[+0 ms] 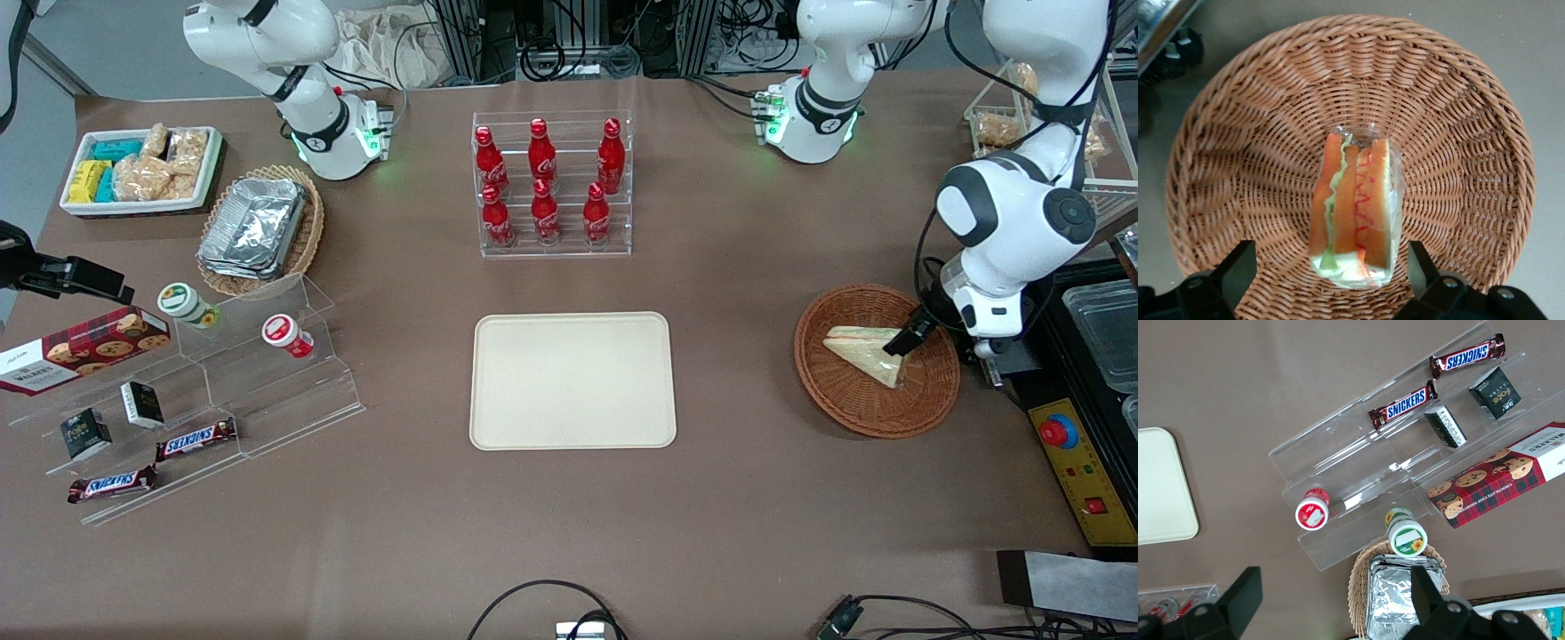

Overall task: Place sandwich from basket to tray
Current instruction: 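Lower the open left gripper around the sandwich and close it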

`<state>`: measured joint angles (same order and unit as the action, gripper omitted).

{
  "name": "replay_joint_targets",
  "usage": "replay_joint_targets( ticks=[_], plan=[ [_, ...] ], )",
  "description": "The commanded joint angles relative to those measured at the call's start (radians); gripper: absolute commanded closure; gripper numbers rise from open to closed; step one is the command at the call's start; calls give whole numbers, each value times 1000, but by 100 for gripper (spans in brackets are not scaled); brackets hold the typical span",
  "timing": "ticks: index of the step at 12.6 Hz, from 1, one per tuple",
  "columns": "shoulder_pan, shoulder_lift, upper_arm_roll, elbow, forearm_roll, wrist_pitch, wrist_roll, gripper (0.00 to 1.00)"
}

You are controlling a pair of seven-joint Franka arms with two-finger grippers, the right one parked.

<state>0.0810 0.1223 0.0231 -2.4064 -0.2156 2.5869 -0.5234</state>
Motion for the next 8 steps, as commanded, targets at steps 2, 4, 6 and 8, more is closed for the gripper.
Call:
replay_joint_targets(
  ticks=[2, 4, 6, 8],
  plan=[
    [-12, 37, 0, -3, -16, 73, -10, 1],
    [-20, 46, 0, -2, -16, 82, -10, 7],
    [-26, 48, 0, -2, -16, 84, -9, 34],
    [-43, 42, 0, -2, -14, 81, 5, 80]
  ],
)
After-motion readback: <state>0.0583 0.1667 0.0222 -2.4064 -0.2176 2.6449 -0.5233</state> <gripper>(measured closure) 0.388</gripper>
